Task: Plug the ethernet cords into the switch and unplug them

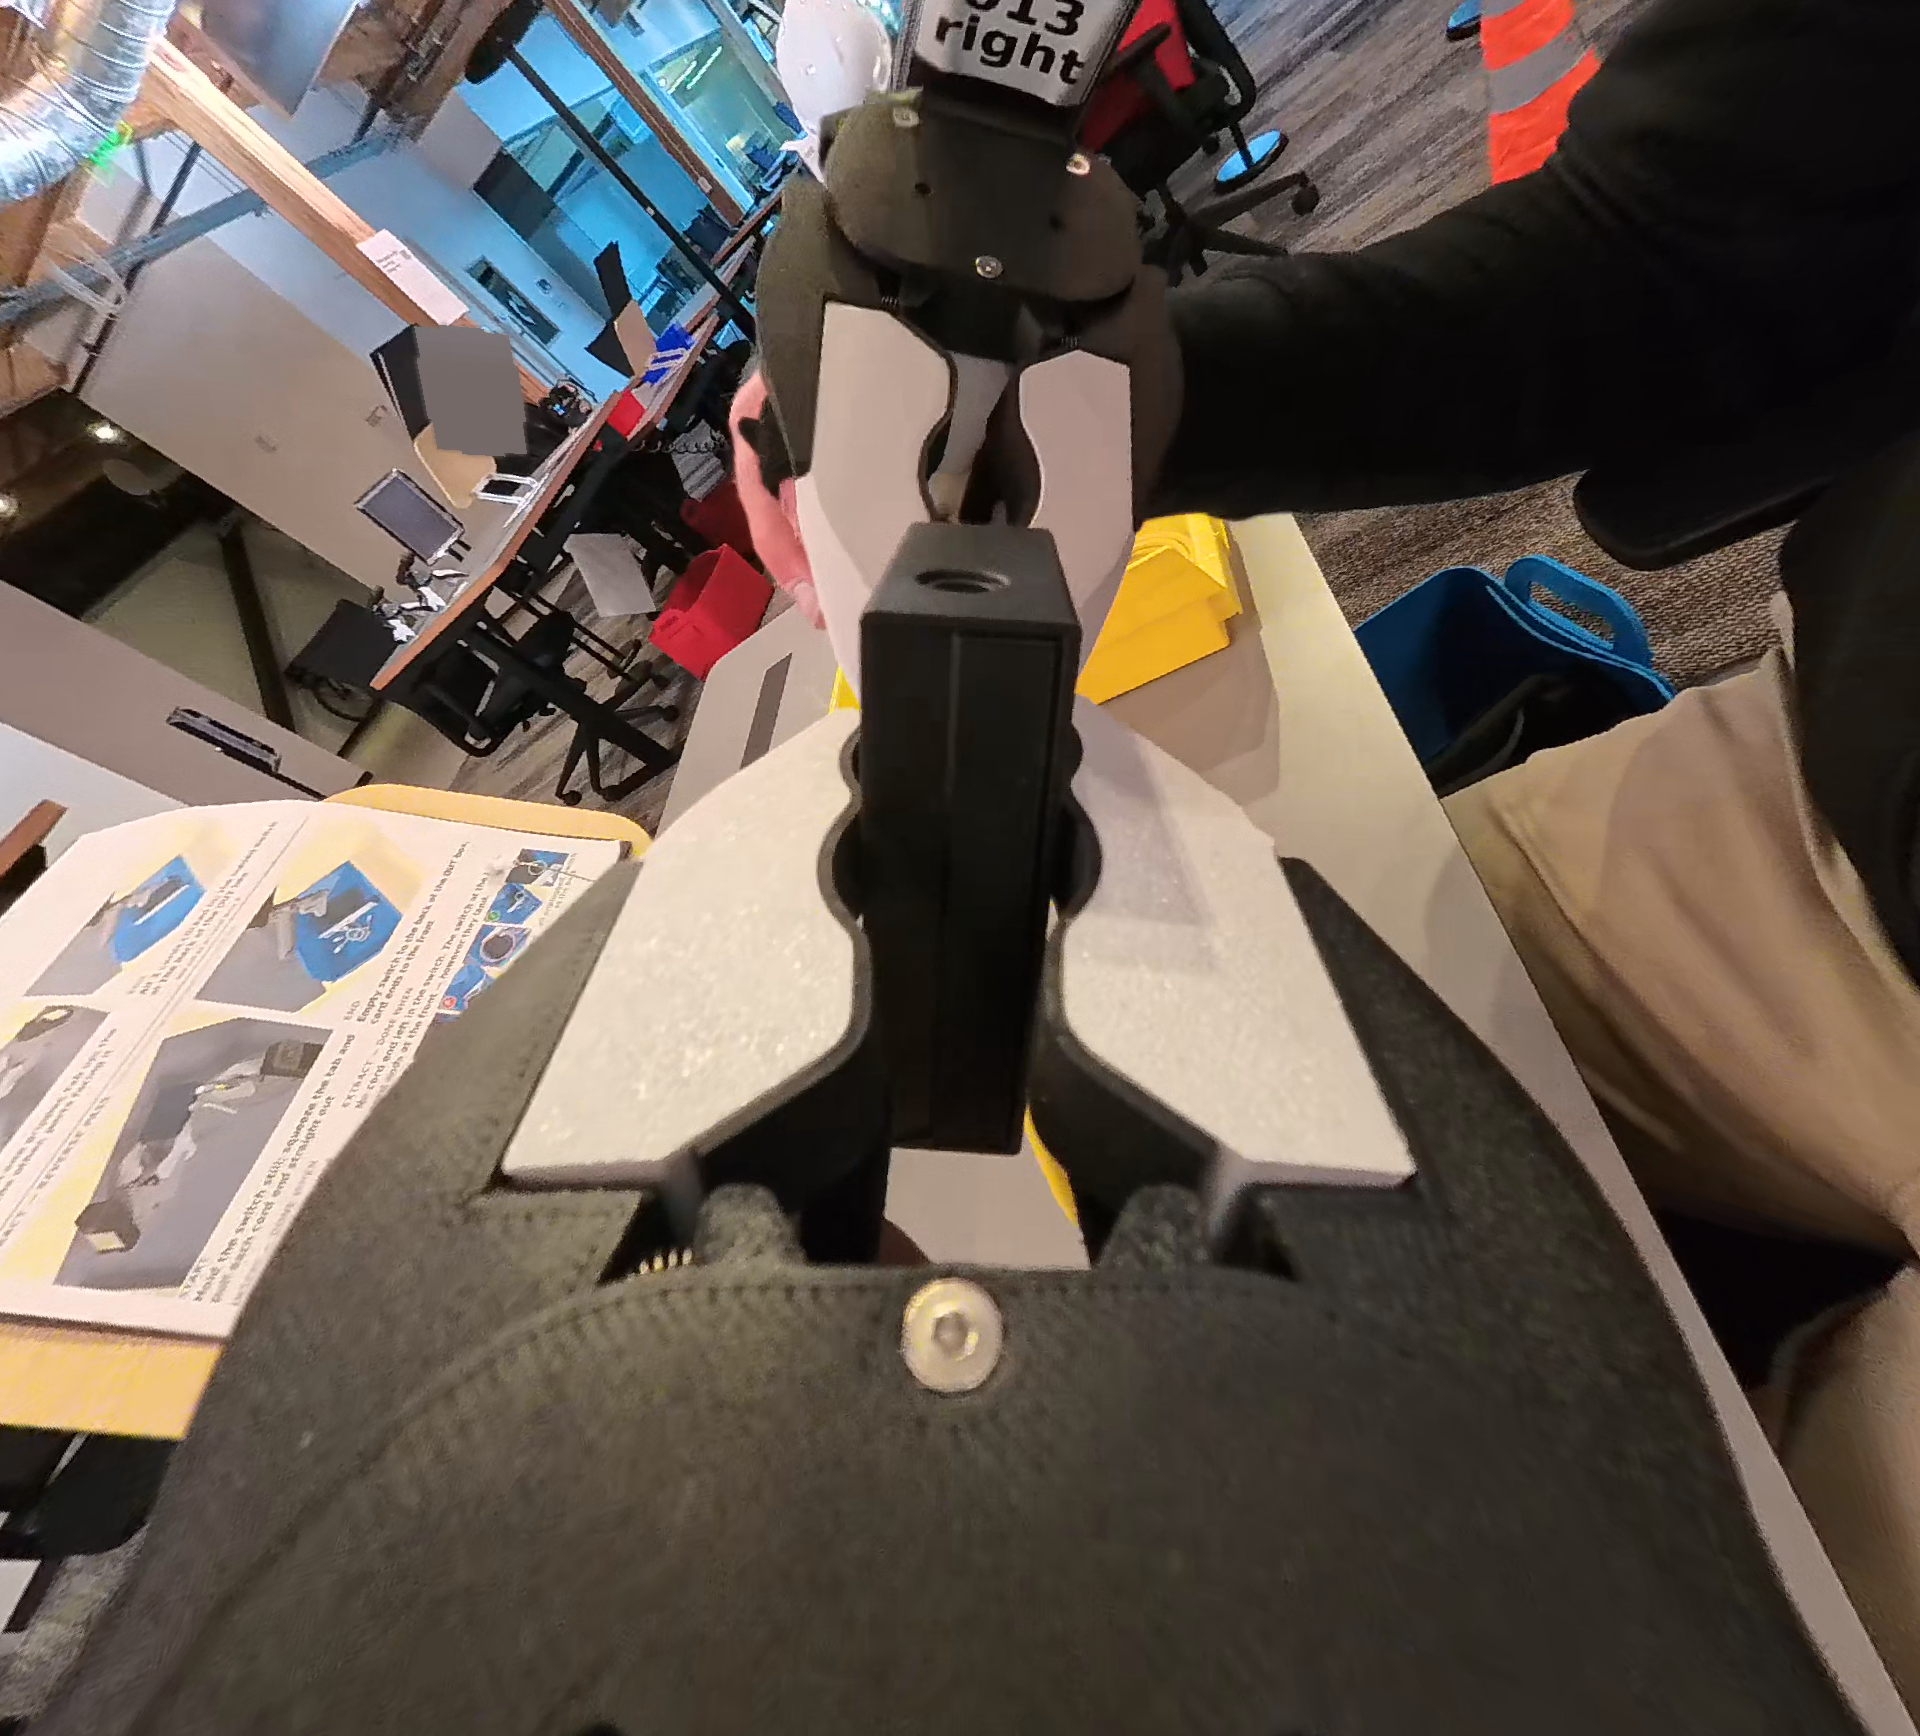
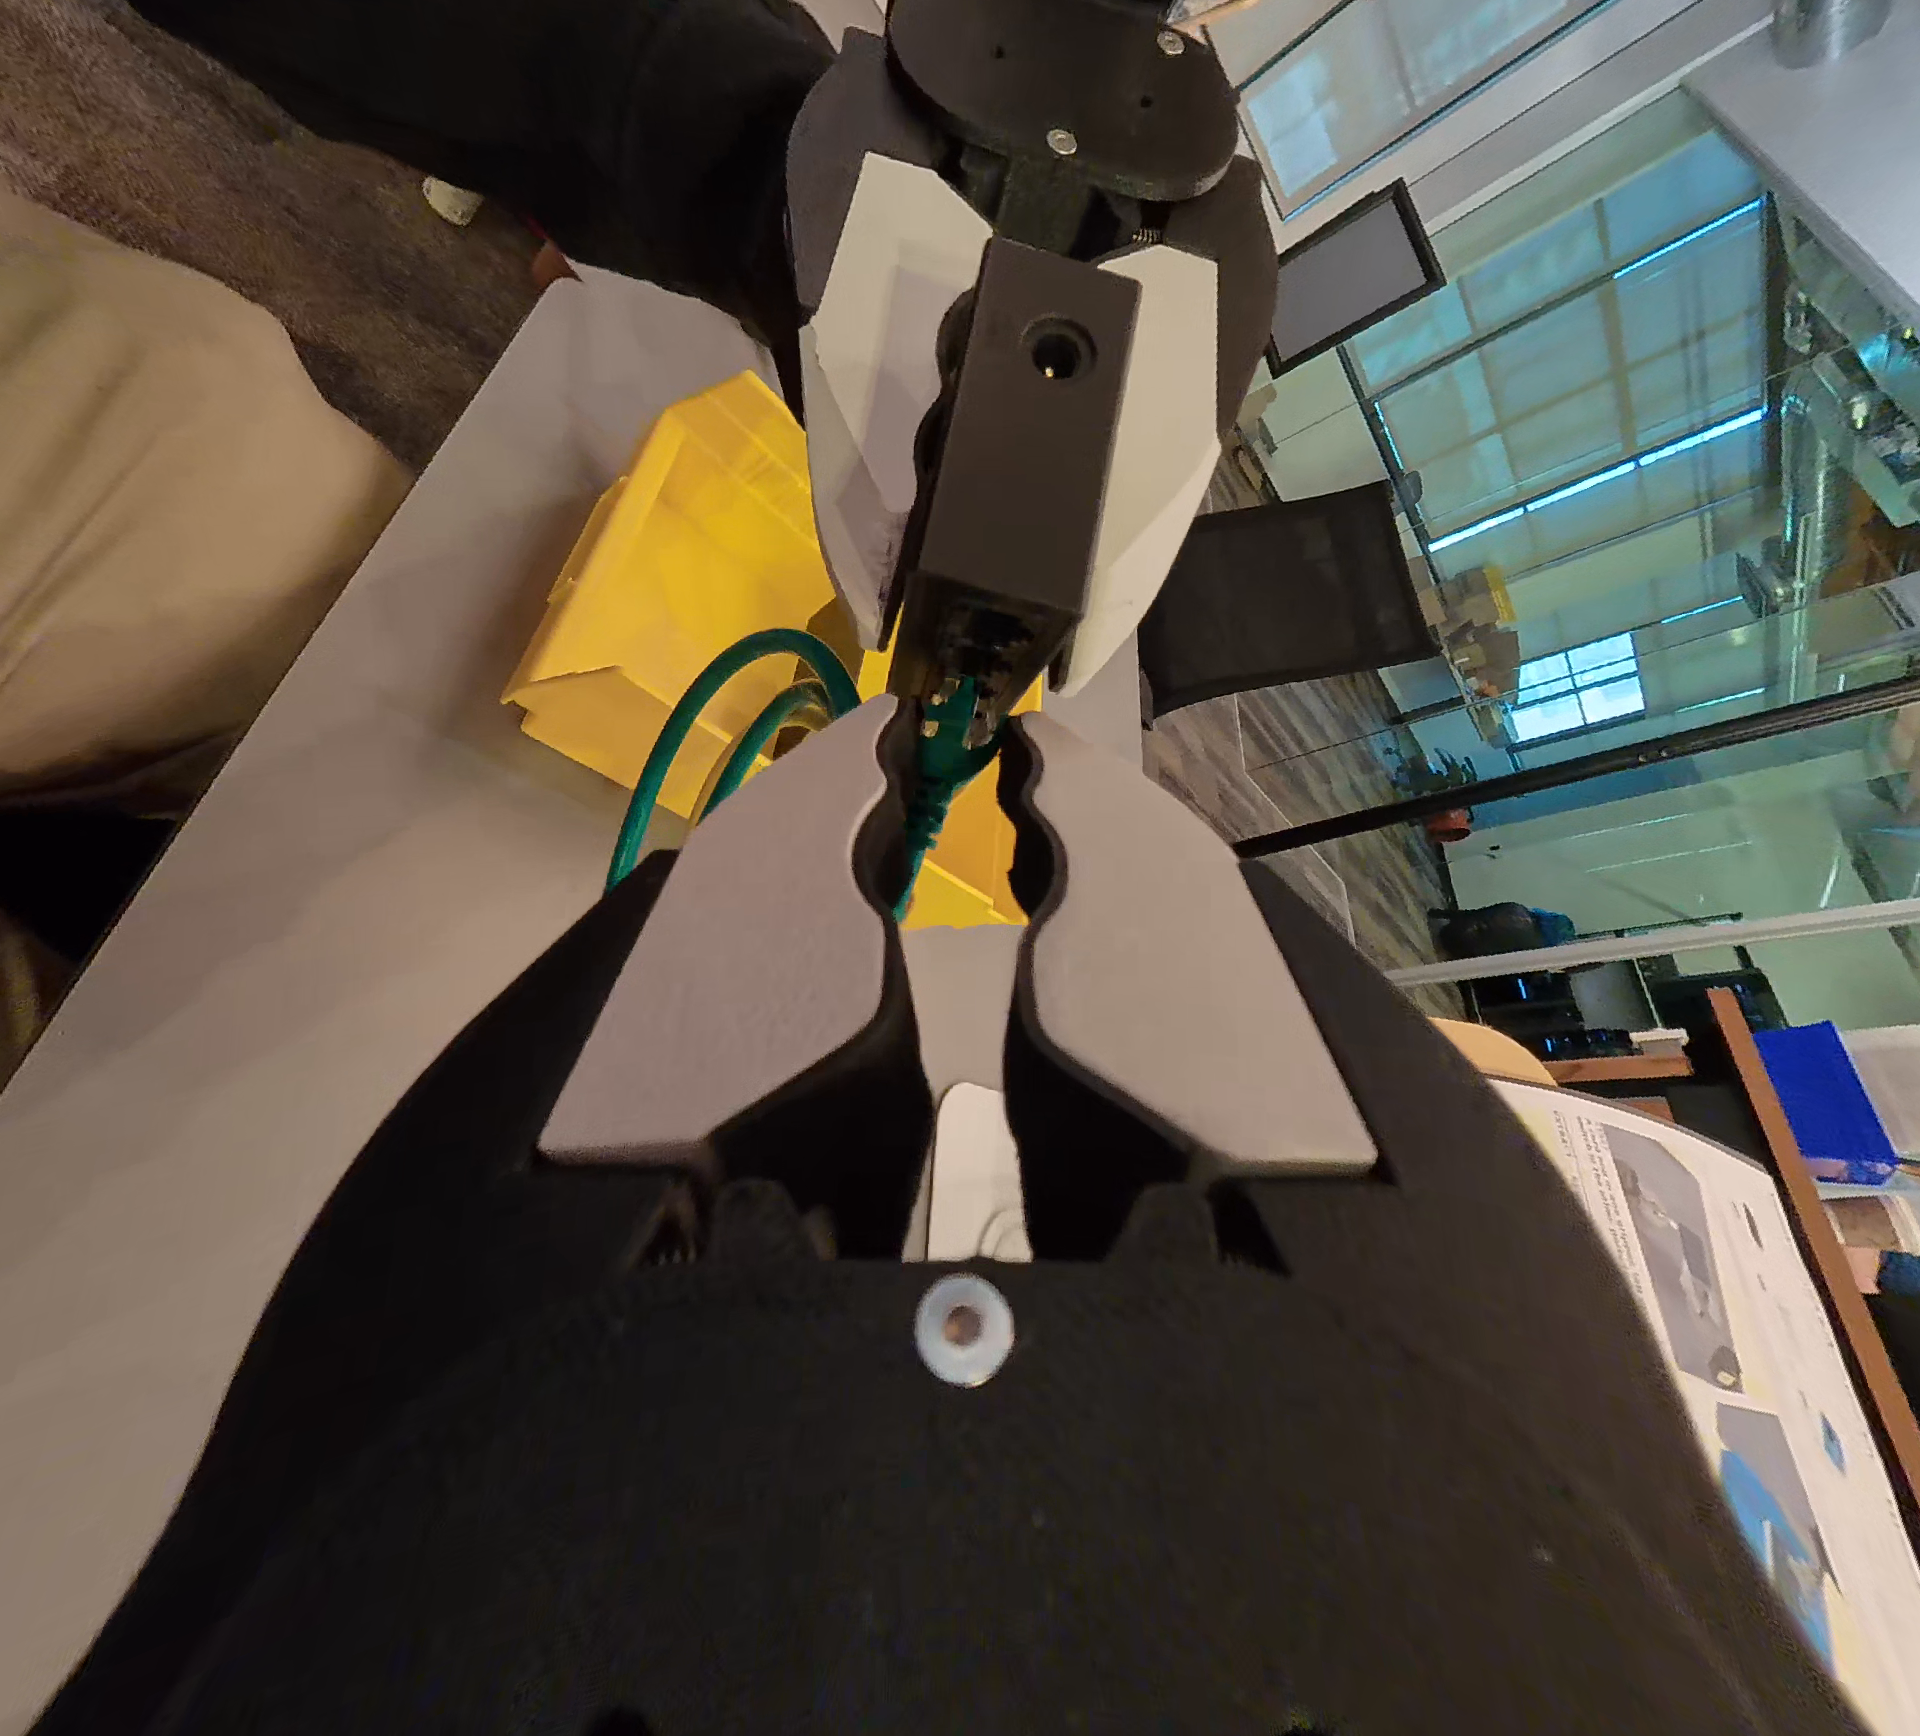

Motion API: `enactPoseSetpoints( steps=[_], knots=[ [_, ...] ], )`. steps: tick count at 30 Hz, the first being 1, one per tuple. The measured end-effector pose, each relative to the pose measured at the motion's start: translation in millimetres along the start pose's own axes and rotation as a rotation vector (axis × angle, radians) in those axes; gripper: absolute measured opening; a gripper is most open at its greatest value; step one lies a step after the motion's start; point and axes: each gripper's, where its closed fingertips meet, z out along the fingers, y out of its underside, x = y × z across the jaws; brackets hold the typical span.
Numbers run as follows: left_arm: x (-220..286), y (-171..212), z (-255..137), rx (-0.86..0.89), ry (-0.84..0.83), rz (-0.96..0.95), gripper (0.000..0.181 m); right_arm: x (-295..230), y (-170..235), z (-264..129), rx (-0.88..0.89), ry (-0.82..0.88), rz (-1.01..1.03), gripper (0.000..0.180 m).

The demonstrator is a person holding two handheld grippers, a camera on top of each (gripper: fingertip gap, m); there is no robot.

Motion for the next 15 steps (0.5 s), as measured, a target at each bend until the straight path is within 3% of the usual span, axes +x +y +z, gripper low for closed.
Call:
enactPoseSetpoints(
  steps=[15],
  knots=[
    [6.9,8.3,6.2,-0.002,0.050,-0.047,0.030,-10.8,10.0,-0.9,-0.187,-0.040,-0.087,0.011]
  ],
)
